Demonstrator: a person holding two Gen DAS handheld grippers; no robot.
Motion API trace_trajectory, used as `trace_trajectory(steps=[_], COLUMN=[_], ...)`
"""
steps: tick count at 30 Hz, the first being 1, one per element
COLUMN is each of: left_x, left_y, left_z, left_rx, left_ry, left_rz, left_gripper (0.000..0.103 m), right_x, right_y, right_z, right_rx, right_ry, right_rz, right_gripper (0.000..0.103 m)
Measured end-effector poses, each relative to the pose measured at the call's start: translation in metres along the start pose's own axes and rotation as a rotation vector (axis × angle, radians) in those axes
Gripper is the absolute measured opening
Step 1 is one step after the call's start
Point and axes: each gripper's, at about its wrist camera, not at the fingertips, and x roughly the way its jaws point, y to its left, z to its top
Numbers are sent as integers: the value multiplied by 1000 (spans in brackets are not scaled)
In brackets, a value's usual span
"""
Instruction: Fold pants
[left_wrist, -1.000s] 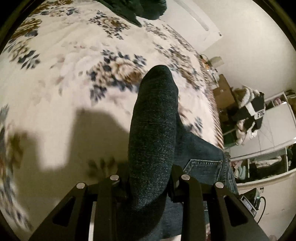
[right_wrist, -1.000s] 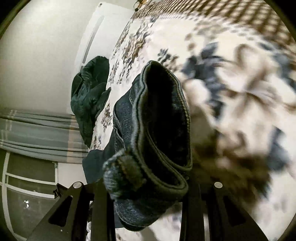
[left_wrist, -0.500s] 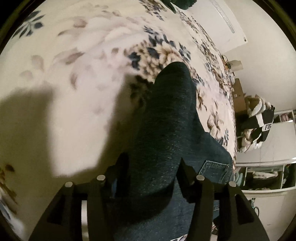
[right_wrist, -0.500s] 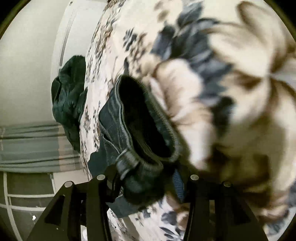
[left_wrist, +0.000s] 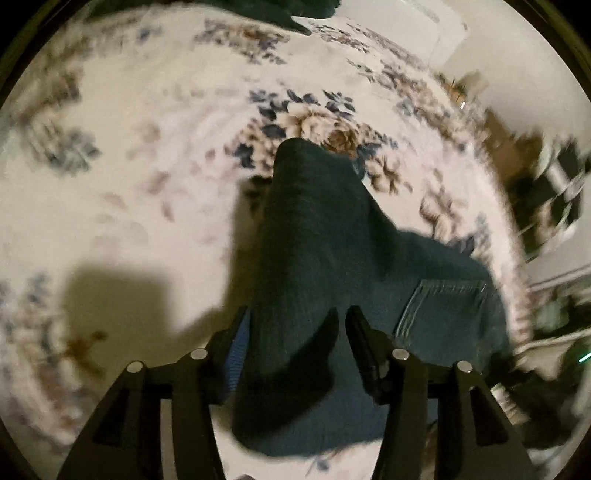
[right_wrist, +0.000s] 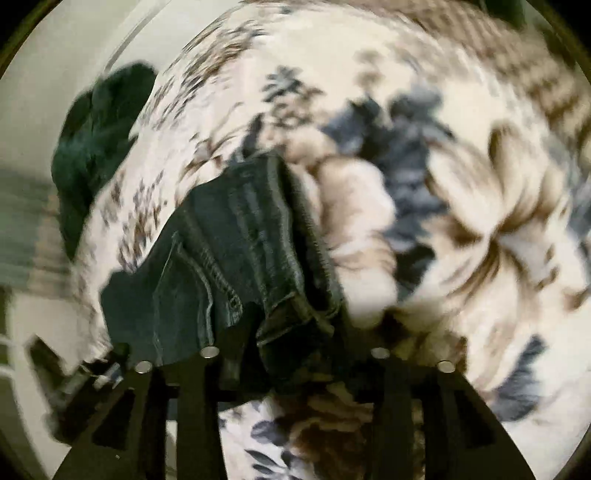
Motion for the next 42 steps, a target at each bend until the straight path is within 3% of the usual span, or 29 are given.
trace_trajectory(steps=[1,3,5,10,14,31,42], left_x=[-8,-23,-39,-86,-127,-379,-498], left_y=[-8,-20,-30,-49,-66,-148,-174], left_z=[-5,-16,-26,-45,-57,-159,-222], left_rx=[25,66,98,121,132,175,186], left_ry=[0,-18,-39,-102,-149,-364,-442], left_rz=[38,76,114,157,188,233,230], left_gripper=[65,83,88,89,90,90,90], right_x=[-6,-16,-28,-77,-130,-428,-602], right_y=[14,37,57,95,106,136,151], right_z=[-2,-8,-17,-42,-60,-172,-254], right_rx=[-57,-151,-217,-361,-395,-498,-571], right_ry=[-7,-21,-37,-159,-216,-425,-526], right_rz=[-55,-123,-162,-283,-306,-212,-150], right_gripper=[63,94,101,102,102,102,102])
